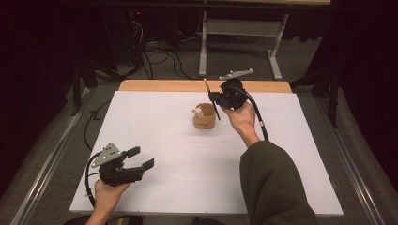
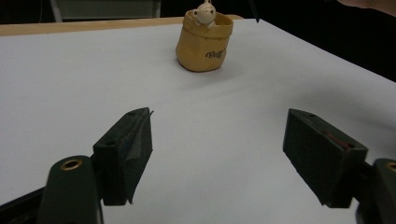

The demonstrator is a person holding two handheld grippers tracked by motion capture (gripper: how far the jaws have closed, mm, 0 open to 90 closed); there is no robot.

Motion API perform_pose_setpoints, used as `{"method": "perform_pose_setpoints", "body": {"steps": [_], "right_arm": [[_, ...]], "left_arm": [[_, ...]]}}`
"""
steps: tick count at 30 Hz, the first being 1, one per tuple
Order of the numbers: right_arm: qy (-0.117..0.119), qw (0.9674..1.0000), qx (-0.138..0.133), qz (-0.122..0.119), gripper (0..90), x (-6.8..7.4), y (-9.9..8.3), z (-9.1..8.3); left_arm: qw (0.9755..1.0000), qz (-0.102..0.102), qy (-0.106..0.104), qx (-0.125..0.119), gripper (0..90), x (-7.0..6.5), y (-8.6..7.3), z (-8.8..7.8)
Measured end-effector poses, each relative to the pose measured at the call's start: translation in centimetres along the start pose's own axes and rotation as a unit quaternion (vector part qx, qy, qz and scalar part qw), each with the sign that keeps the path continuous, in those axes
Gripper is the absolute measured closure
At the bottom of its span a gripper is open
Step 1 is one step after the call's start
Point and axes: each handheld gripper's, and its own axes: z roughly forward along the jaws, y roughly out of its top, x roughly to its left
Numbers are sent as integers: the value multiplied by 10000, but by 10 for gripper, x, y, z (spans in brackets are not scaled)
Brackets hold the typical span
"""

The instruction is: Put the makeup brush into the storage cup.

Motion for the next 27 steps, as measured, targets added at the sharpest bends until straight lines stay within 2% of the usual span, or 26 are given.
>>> {"method": "perform_pose_setpoints", "body": {"steps": [6,11,19,27], "right_arm": [[-12,10000,5,28,853,2,12,11],[5,10000,-22,12,854,7,19,19],[-9,10000,-72,-8,854,13,20,31],[-78,9999,-116,40,854,12,19,39]], "left_arm": [[10000,-80,7,-58,244,2,0,-2],[10000,-14,2,-24,244,1,0,-1],[10000,-66,-21,-36,245,1,0,-1],[10000,-81,-21,-44,245,1,0,-2]]}}
